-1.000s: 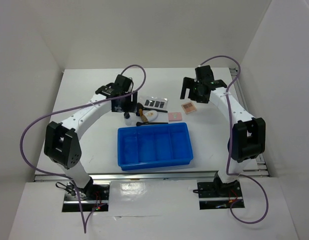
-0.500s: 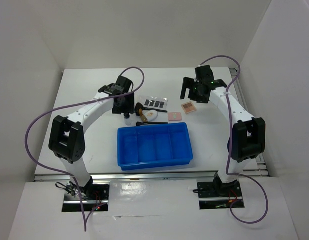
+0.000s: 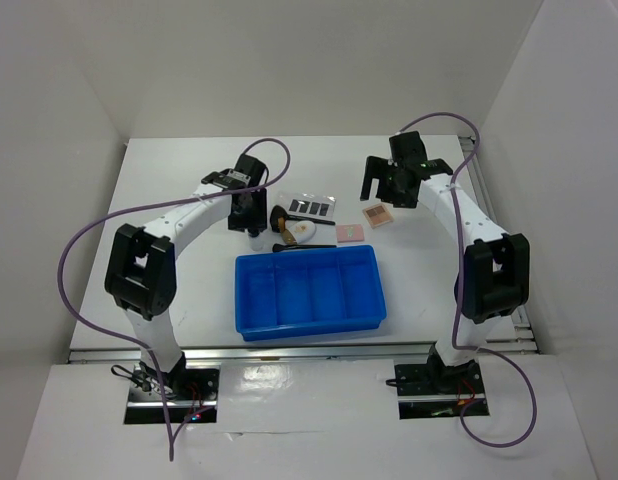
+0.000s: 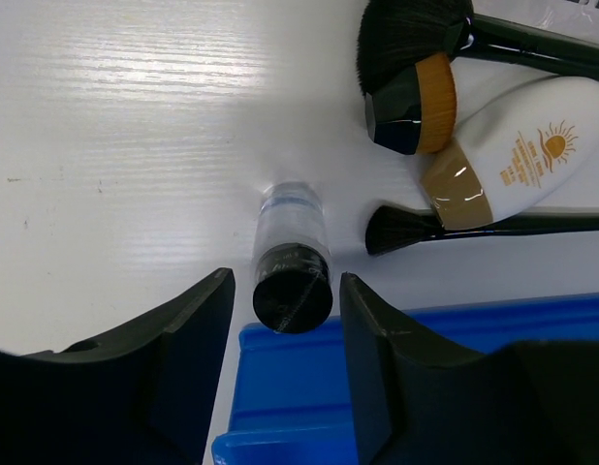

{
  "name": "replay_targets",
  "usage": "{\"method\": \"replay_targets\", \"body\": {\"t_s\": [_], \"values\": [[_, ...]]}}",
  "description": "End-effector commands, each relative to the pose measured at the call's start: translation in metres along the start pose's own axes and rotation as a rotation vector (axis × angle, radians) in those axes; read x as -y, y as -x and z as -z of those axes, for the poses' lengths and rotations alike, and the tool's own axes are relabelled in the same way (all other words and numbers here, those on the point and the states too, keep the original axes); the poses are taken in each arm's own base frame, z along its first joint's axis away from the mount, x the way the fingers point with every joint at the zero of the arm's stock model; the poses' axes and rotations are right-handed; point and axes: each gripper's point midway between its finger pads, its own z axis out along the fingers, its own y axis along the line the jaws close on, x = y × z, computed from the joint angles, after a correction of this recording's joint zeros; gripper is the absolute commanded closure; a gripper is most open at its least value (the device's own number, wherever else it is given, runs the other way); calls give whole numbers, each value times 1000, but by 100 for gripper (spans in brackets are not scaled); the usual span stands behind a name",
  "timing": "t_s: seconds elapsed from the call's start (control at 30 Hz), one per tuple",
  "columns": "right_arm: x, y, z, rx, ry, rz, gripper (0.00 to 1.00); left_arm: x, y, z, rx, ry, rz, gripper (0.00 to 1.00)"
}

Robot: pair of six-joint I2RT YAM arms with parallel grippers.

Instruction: Organize the makeup

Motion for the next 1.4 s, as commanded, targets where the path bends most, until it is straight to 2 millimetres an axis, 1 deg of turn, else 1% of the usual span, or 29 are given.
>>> {"method": "replay_targets", "body": {"t_s": [0.0, 0.07, 0.1, 0.13, 0.3, 0.37, 0.43, 0.57, 0.63, 0.67, 0.7, 0.8, 0.83, 0.87, 0.9, 0.93, 0.97, 1.03, 1.07, 1.1, 1.17, 1.2, 1.23, 1.27, 1.3, 1.33, 1.37], "values": [[-6, 6, 6, 11, 2, -3, 0, 6, 14, 4, 27, -23, 21, 41], [-6, 6, 6, 11, 2, -3, 0, 7, 16, 4, 36, -27, 22, 42], [-5, 4, 3, 2, -1, -2, 0, 7, 16, 4, 36, -27, 22, 42], [-5, 4, 3, 2, -1, -2, 0, 7, 14, 1, 27, -23, 21, 42], [-6, 4, 3, 2, -1, -12, 0, 8, 13, 1, 24, -31, 21, 43], [-6, 4, 3, 2, -1, -12, 0, 8, 13, 1, 24, -31, 21, 45], [-6, 4, 3, 2, -1, -12, 0, 8, 13, 1, 24, -31, 21, 51], [-6, 4, 3, 2, -1, -12, 0, 9, 17, 3, 32, -35, 13, 51], [-6, 4, 3, 2, -1, -12, 0, 9, 15, 0, 24, -31, 12, 51], [-8, 8, 4, 11, 2, -21, 0, 10, 18, 1, 32, -35, 13, 51], [-7, 6, 5, 2, -1, -21, 0, 10, 18, 1, 32, -35, 13, 53], [-11, 12, 8, 17, 15, -21, 0, 12, 22, 5, 39, -38, 14, 65], [-11, 12, 8, 17, 15, -21, 0, 12, 22, 5, 39, -38, 14, 74], [-11, 12, 8, 17, 15, -21, 0, 12, 28, 15, 50, -43, 15, 77], [-11, 12, 8, 17, 15, -21, 0, 11, 31, 17, 57, -35, 16, 82], [-11, 12, 8, 17, 15, -21, 0, 12, 35, 26, 74, -42, 8, 85], [-11, 12, 8, 17, 15, -21, 0, 10, 45, 40, 107, -33, 13, 91], [-13, 16, 10, 25, 19, -21, 0, 9, 56, 58, 142, -38, 7, 96], [-12, 14, 10, 17, 15, -21, 0, 7, 69, 76, 195, -34, 5, 98], [-12, 14, 10, 17, 15, -21, 0, 7, 73, 86, 214, -41, 8, 100], [-10, 14, 10, 21, 7, -21, 0, 3, 79, 105, 241, -37, -11, 100], [-10, 14, 10, 21, 6, -21, 0, 2, 77, 110, 241, -37, -11, 100], [-10, 14, 10, 21, 6, -21, 0, -1, 75, 123, 249, -41, -9, 100], [-10, 14, 10, 21, 6, -21, 0, -2, 73, 130, 251, -51, -20, 100], [-7, 12, 8, 16, -6, -21, 0, -4, 69, 134, 249, -50, -20, 100], [-7, 12, 8, 16, -6, -21, 0, -5, 64, 146, 257, -75, -20, 100], [-7, 12, 8, 16, -6, -21, 0, -3, 57, 151, 244, -103, -25, 100]]}}
